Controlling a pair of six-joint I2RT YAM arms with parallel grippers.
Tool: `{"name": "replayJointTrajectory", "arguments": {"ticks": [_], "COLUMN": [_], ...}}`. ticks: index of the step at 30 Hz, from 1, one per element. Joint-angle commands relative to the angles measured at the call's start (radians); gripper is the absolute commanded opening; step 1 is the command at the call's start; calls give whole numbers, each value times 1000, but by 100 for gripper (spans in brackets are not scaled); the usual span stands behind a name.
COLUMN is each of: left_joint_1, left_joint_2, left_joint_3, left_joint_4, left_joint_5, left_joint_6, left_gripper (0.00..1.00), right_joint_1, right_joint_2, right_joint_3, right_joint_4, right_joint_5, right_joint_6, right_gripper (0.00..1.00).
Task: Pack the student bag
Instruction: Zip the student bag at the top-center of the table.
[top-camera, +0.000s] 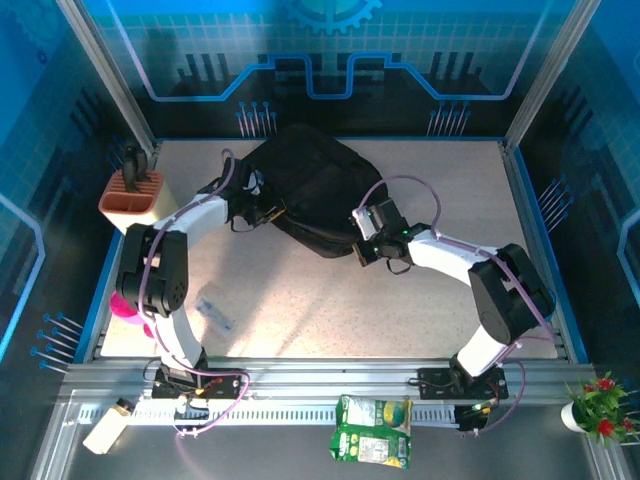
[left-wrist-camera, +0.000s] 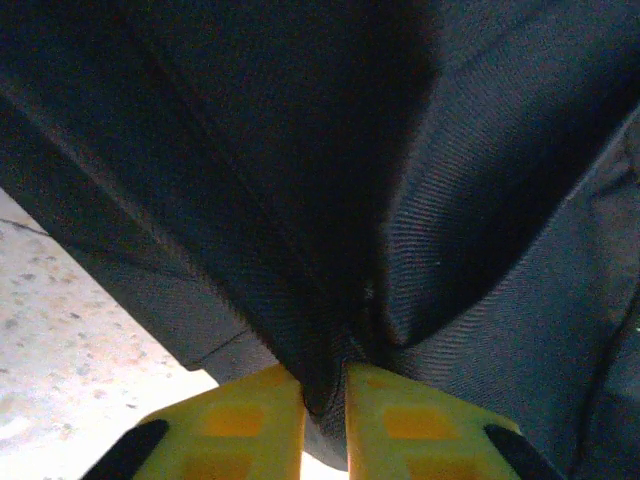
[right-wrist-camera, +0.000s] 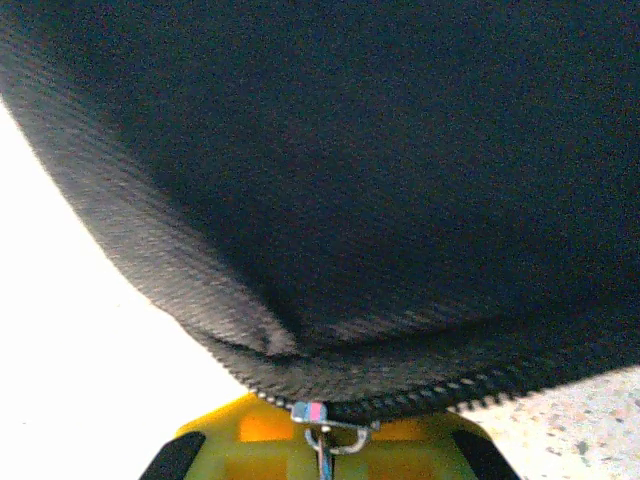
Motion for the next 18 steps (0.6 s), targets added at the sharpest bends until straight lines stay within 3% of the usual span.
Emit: {"name": "replayJointTrajectory", "arguments": {"ticks": [1,11,18], "left_joint_1": [33,56,44], "left_joint_2": [-81,-365,-524], "left_joint_3": [-35,-321,-528], "left_joint_4": [-21,-14,154], "left_joint_5": [-61,-125,-23], "left_joint_6": [-10,-150,-380], "left_gripper": [32,56,64], "right_joint_1": [64,269,357], "right_joint_2": [-6,126,210], "right_joint_3": [65,255,356], "right_joint_4": [-30,-31,-53], "right_joint_5": [-14,-117,-148], "right_joint_6": [13,89,106], "right_gripper": [0,0,0]}}
